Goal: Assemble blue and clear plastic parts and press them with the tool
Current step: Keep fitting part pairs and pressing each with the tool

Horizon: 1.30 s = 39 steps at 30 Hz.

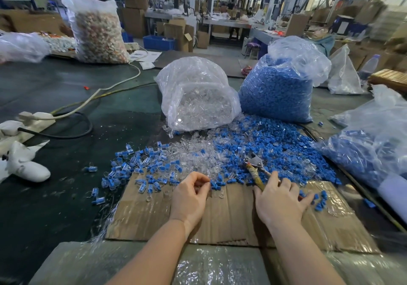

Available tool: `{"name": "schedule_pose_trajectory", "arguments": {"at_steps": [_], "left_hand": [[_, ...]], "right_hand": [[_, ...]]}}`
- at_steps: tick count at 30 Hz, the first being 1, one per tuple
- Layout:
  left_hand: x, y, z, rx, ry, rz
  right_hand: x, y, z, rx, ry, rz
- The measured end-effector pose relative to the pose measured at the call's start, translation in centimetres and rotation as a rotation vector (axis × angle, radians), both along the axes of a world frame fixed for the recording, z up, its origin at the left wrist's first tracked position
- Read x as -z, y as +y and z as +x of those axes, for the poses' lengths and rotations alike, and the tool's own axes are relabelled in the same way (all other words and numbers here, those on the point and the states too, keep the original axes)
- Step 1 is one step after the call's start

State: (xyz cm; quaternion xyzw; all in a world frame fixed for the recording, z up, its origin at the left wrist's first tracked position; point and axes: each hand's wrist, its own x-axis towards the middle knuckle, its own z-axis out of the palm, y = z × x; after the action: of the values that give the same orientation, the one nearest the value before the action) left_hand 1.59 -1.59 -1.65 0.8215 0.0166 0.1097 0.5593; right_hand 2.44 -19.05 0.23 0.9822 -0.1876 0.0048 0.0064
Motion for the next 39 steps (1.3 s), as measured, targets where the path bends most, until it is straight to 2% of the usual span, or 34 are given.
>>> {"name": "schedule_pose_trajectory", "arguments": {"at_steps": [5,7,9,12,16,19,23,39], "left_hand": [[-0.6,0.3,0.2,-0.027,0.054,-0.093],[-1.0,0.4,0.4,-0.035,0.097,-0.19],[-1.5,0.5,0.7,-0.045,0.14,-0.312],[-2.3,0.7,1.2,-0.066,0.169,-0.418],[-3.1,1.2,2.3,-0.107,0.19,-0.47],[-3.3,1.7,2.9,-0.116,0.21,-0.443],[-3.5,2.0,3.1,-0.126,0.224,-0.437],[-4.4,2.3,3.6,-0.144,0.258,-0.392]], "right_hand": [[-1.2,0.4,-0.5,-0.103,-0.08,-0.074],[-2.0,0.9,-0.9,-0.198,-0.103,-0.041],[-2.7,1.6,-1.1,-0.317,-0.091,0.132],[-3.9,2.9,-1.3,-0.41,0.056,0.482],[-5.6,3.6,-1.7,-0.373,0.165,0.898],[-6.7,3.8,-2.0,-0.347,0.24,1.036],[-7.4,4.1,-2.1,-0.32,0.308,1.103],[-8.0,3.6,-1.5,-0.4,0.37,1.051]]}}
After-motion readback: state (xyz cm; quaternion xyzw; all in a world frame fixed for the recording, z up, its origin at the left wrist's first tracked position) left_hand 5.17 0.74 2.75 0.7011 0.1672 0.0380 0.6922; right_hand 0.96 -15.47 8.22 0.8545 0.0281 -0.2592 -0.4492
